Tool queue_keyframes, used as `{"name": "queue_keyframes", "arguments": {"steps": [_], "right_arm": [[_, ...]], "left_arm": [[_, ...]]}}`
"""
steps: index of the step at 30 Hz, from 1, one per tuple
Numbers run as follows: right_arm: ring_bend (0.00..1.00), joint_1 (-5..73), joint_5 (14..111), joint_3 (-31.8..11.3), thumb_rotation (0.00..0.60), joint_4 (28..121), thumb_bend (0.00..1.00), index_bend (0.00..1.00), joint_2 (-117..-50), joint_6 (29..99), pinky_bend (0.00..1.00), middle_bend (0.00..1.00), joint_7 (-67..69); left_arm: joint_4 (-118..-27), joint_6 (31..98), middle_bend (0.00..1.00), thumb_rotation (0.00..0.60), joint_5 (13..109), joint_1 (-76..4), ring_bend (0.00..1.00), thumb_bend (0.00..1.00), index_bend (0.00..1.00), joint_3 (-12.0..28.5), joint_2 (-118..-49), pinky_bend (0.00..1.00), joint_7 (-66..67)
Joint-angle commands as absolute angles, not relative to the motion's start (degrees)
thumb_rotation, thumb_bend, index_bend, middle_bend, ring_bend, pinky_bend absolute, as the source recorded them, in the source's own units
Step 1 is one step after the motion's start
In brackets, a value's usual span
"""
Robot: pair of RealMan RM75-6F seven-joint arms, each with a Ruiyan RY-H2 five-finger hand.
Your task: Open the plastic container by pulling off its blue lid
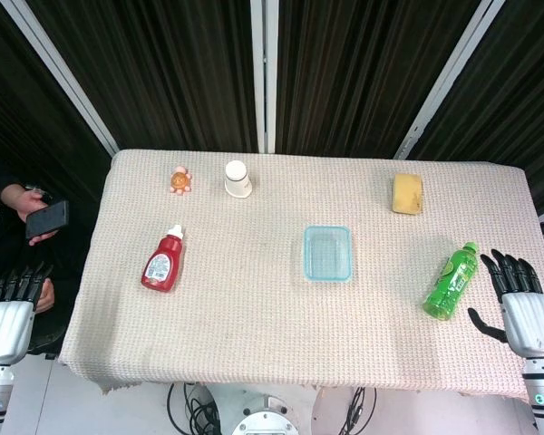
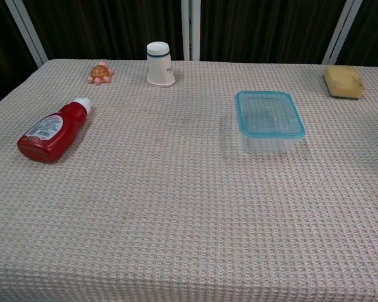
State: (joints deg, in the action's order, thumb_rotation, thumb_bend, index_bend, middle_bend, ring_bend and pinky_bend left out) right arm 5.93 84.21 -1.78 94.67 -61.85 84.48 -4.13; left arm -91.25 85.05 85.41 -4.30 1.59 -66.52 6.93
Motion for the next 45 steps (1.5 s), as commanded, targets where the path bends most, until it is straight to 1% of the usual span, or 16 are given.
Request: {"name": "queue_keyframes", "arguments": {"steps": [1,5,10,12,17,20,23,25,27,31,36,39,45], "right_arm": [[0.00,6.16,83.98,-2.08,0.600,95.14,0.22,0.00,-61.83,84.04,0.00,0.00,-4.74],[0.00,6.29,83.73,-2.37,0.600,95.64,0.22,0.00,-61.86,83.60,0.00,0.00,-5.46],[0.00,6.62,83.73,-2.63,0.600,95.78,0.22,0.00,-62.00,82.80,0.00,0.00,-5.36],[0.00,7.57,83.46,-3.11,0.600,95.34,0.22,0.00,-62.34,81.31,0.00,0.00,-4.34],[0.00,13.03,81.58,-5.60,0.600,94.35,0.22,0.00,-62.94,73.74,0.00,0.00,-4.47],[0.00,17.95,78.69,-7.97,0.600,93.91,0.22,0.00,-63.50,67.11,0.00,0.00,-6.62],[0.00,23.12,74.55,-10.38,0.600,91.20,0.22,0.00,-65.45,60.34,0.00,0.00,-8.96],[0.00,26.37,71.41,-11.55,0.600,87.96,0.22,0.00,-67.83,56.45,0.00,0.00,-11.48],[0.00,29.10,69.07,-12.33,0.600,84.00,0.22,0.00,-71.20,54.29,0.00,0.00,-14.26],[0.00,33.36,66.13,-12.69,0.600,77.52,0.22,0.00,-76.90,49.89,0.00,0.00,-16.47],[0.00,37.64,67.26,-12.24,0.600,68.80,0.13,0.00,-84.52,47.04,0.00,0.00,-15.44],[0.00,39.44,70.36,-11.42,0.600,64.20,0.10,0.00,-88.81,47.55,0.00,0.00,-13.94],[0.00,42.12,80.83,-9.33,0.600,55.28,0.07,0.00,-97.75,54.54,0.00,0.00,-4.12]], "left_arm": [[-90.85,84.46,0.04,0.600,84.84,-4.54,0.00,0.00,0.07,1.69,-66.69,0.00,7.99],[-89.17,85.20,0.01,0.600,85.14,-4.59,0.00,0.00,0.02,1.75,-67.28,0.00,13.00],[-90.29,84.66,0.00,0.600,85.14,-4.56,0.00,0.00,0.02,1.37,-67.09,0.00,11.95],[-90.33,84.50,0.00,0.600,85.02,-4.61,0.00,0.00,0.02,1.40,-67.16,0.00,11.60],[-90.70,82.89,0.00,0.600,85.21,-5.19,0.00,0.00,0.02,0.98,-67.07,0.00,9.13],[-90.68,83.10,0.00,0.600,85.46,-5.05,0.00,0.00,0.02,0.80,-67.09,0.00,8.59],[-90.57,83.41,0.00,0.600,85.31,-4.66,0.00,0.00,0.02,0.66,-67.22,0.00,7.56],[-90.34,83.38,0.00,0.600,85.17,-4.50,0.00,0.00,0.02,0.53,-67.35,0.00,7.23],[-90.03,83.52,0.00,0.600,84.97,-4.36,0.00,0.00,0.02,0.58,-67.58,0.00,7.21],[-90.04,83.50,0.00,0.600,84.44,-4.20,0.00,0.00,0.02,0.70,-67.56,0.00,6.94],[-90.45,83.21,0.00,0.600,84.26,-4.23,0.00,0.00,0.02,0.68,-67.37,0.00,6.74],[-90.63,83.24,0.00,0.600,84.18,-4.19,0.00,0.00,0.02,0.72,-67.20,0.00,6.58],[-90.64,83.46,0.00,0.600,84.37,-4.07,0.00,0.00,0.02,0.70,-66.92,0.00,5.99]]}}
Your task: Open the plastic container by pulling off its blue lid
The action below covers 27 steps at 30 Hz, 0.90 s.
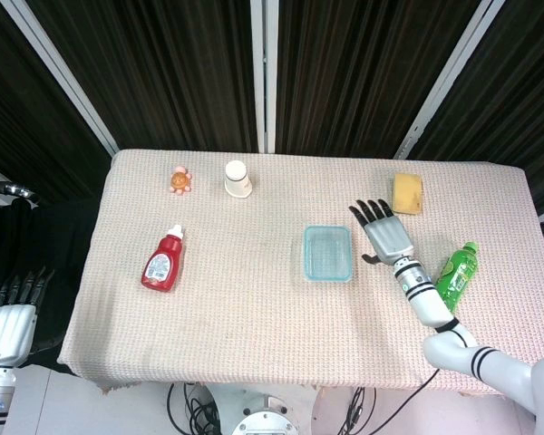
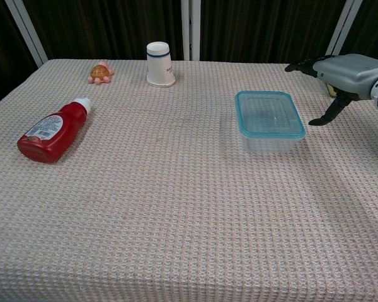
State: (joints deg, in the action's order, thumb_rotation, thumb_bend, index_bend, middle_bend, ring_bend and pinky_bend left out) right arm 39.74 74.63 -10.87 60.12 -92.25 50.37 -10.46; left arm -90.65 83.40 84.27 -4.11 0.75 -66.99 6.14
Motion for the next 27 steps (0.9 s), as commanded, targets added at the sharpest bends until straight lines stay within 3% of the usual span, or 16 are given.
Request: {"name": "queue_keyframes", "arguments": {"steps": [1,5,15,19,24,27], "right_arm": [[0.00,42.64,82.13,-9.02,0.600,54.12,0.07,0.00,-98.89,55.38,0.00,0.00,-2.71],[0.00,45.26,86.87,-7.82,0.600,50.57,0.07,0.00,-103.37,58.14,0.00,0.00,2.66],[0.00,51.04,91.51,-6.37,0.600,50.48,0.06,0.00,-109.85,57.66,0.00,0.00,6.57],[0.00,51.75,91.10,-5.83,0.600,58.36,0.06,0.00,-105.26,54.84,0.00,0.01,8.37],[0.00,52.31,86.47,-7.26,0.600,73.68,0.07,0.00,-92.73,48.00,0.00,0.08,12.18],[0.00,53.18,82.51,-9.60,0.600,77.24,0.19,0.00,-88.22,44.69,0.00,0.10,12.33]], "left_arm": [[-90.62,83.52,0.00,0.600,84.43,-4.03,0.00,0.00,0.02,0.68,-66.91,0.00,5.87],[-90.26,83.98,0.00,0.600,84.65,-3.64,0.00,0.00,0.02,0.48,-67.02,0.00,5.05],[-88.94,84.87,0.00,0.600,84.81,-2.58,0.00,0.00,0.02,0.01,-67.40,0.00,3.11],[-88.67,85.07,0.00,0.600,85.00,-2.37,0.00,0.00,0.02,-0.08,-67.25,0.00,2.46],[-88.27,84.27,0.00,0.600,84.99,-2.64,0.00,0.00,0.02,-0.13,-67.34,0.00,1.69],[-87.89,83.82,0.00,0.600,85.04,-2.89,0.00,0.00,0.02,-0.09,-67.64,0.00,1.50]]}}
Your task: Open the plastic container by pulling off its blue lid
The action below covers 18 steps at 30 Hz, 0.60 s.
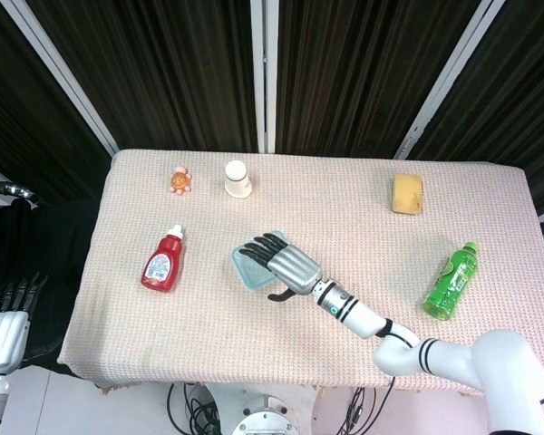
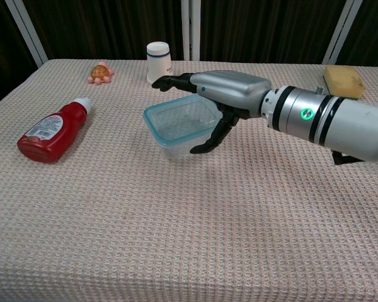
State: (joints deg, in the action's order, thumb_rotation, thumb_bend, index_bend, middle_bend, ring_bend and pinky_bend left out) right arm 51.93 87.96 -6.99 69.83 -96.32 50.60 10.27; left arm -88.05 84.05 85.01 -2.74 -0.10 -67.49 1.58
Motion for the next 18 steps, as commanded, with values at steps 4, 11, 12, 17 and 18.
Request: {"name": "queue_keyframes", "arguments": {"steps": [4,11,12,17,18], "right_arm": [[0.00,56.46,76.04,-12.58,0.600,77.65,0.51,0.00,-85.75,37.41,0.00,0.13,10.80],[0.00,64.11,63.77,-14.96,0.600,70.43,0.89,0.00,-88.95,27.31,0.00,0.17,3.32],[0.00,65.13,62.24,-15.09,0.600,69.16,0.91,0.00,-89.78,26.50,0.00,0.17,2.58],[0.00,67.70,57.19,-14.20,0.600,65.86,0.93,0.00,-91.62,23.76,0.00,0.20,0.35],[0.00,67.92,56.17,-13.76,0.600,65.75,0.93,0.00,-91.61,22.94,0.00,0.20,0.28]], "left_arm": [[-87.82,83.55,0.00,0.600,85.07,-3.07,0.00,0.00,0.02,-0.03,-67.79,0.00,1.61],[-88.15,83.25,0.00,0.600,84.95,-3.32,0.00,0.00,0.02,0.16,-67.72,0.00,2.15],[-88.22,83.21,0.00,0.600,84.93,-3.35,0.00,0.00,0.02,0.17,-67.68,0.00,2.24],[-88.34,83.29,0.00,0.600,84.97,-3.28,0.00,0.00,0.02,0.13,-67.52,0.00,2.29],[-88.32,83.30,0.00,0.600,84.97,-3.26,0.00,0.00,0.02,0.11,-67.51,0.00,2.25]]}}
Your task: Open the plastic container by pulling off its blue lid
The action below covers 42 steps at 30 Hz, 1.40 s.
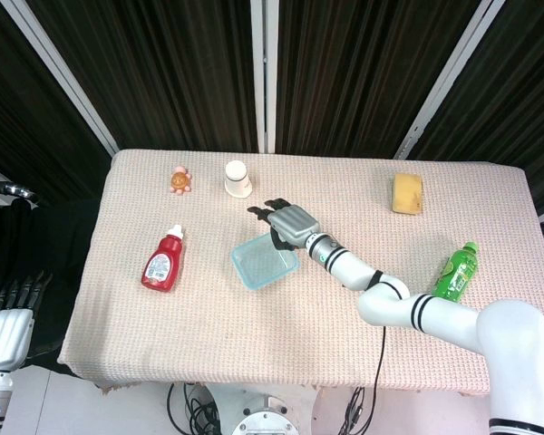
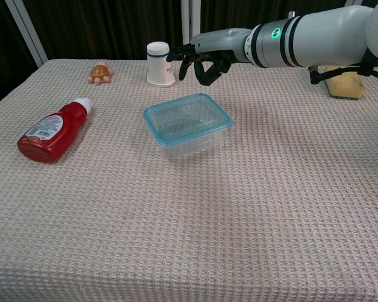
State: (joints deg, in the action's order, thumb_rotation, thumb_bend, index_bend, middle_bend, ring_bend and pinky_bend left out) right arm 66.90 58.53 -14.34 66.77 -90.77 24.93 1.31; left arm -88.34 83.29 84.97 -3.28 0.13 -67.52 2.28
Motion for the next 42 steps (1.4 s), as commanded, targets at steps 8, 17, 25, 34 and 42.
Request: {"name": "queue_keyframes", "arguments": {"steps": [8,17,25,34,42], "right_arm": [[0.00,65.62,53.53,-11.65,0.600,71.90,0.93,0.00,-87.04,22.19,0.00,0.21,1.97],[0.00,60.27,54.95,-9.47,0.600,82.84,0.89,0.00,-78.86,23.28,0.00,0.22,5.12],[0.00,55.25,58.44,-8.06,0.600,90.17,0.80,0.00,-73.95,26.10,0.00,0.22,7.88],[0.00,42.89,69.72,-7.32,0.600,98.86,0.29,0.00,-67.49,50.91,0.02,0.21,4.08],[0.02,32.90,77.75,-4.08,0.600,105.84,0.28,0.00,-61.71,66.74,0.13,0.25,-1.55]], "left_arm": [[-87.57,83.54,0.00,0.600,85.46,-3.28,0.00,0.00,0.02,0.09,-67.81,0.00,1.44],[-87.15,81.94,0.00,0.600,86.98,-4.98,0.00,0.00,0.02,0.07,-67.82,0.00,1.69],[-91.41,76.00,0.00,0.600,93.14,-12.70,0.00,0.00,0.02,1.31,-66.36,0.00,4.80],[-97.44,55.38,0.00,0.600,96.22,-31.87,0.00,0.00,0.02,6.74,-67.87,0.00,6.08],[-93.54,35.60,0.00,0.600,83.93,-46.72,0.00,0.00,0.01,12.25,-76.11,0.00,11.36]]}}
